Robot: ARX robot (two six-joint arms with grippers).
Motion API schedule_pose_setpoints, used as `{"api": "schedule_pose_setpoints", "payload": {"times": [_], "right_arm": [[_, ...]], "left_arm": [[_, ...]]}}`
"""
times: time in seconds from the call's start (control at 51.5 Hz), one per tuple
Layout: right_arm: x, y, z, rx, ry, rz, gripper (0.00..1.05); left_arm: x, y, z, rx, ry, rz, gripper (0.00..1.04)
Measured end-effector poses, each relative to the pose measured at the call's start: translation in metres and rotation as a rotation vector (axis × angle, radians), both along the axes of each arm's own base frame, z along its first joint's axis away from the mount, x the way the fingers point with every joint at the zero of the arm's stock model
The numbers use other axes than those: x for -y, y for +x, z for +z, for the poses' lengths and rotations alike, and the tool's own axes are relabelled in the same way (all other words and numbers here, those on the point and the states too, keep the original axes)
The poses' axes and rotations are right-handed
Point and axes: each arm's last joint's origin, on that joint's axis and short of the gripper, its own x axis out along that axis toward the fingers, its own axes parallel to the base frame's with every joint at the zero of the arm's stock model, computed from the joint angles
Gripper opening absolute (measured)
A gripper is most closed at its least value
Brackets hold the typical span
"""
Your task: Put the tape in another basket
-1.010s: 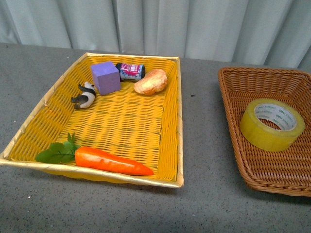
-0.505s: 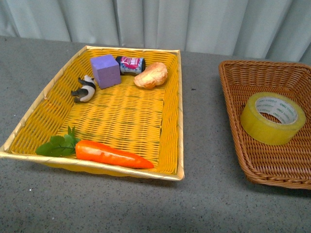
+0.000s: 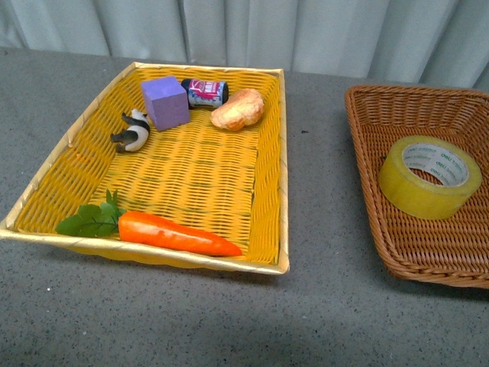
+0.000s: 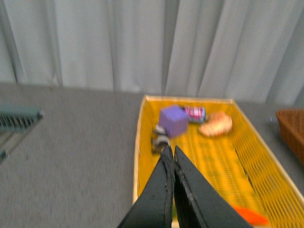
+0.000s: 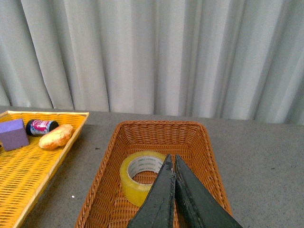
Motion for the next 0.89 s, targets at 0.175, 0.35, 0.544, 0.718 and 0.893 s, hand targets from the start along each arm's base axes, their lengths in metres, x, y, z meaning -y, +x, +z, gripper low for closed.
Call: {"api": "schedule_pose_setpoints", "payload": {"times": [0.175,0.35,0.544,0.718,0.893], "right_arm": [[0.0000,-0.0001,-0.0003,-0.003,0.000,0.000,0.01],[0.0000,-0.0001,-0.0003,-0.003,0.000,0.000,0.01],[0.0000,-0.0001,-0.0003,-0.002,0.000,0.000,0.22],[0.0000,-0.0001,-0.0003,-0.003,0.000,0.000,0.54],[0.0000,-0.0001,-0.0003,-0.003,0.000,0.000,0.83]], "left_arm": [[0.0000,-0.0045,0.0012,0.025,0.000,0.001,0.04],[0.0000,-0.0046,0.0012,0.025,0.000,0.001,0.04],[0.0000,-0.0046,0.0012,0.025,0.000,0.001,0.34],[0.0000,-0.0046,0.0012,0.025,0.000,0.001,0.64],[0.0000,-0.0046,0.0012,0.025,0.000,0.001,0.93]]}}
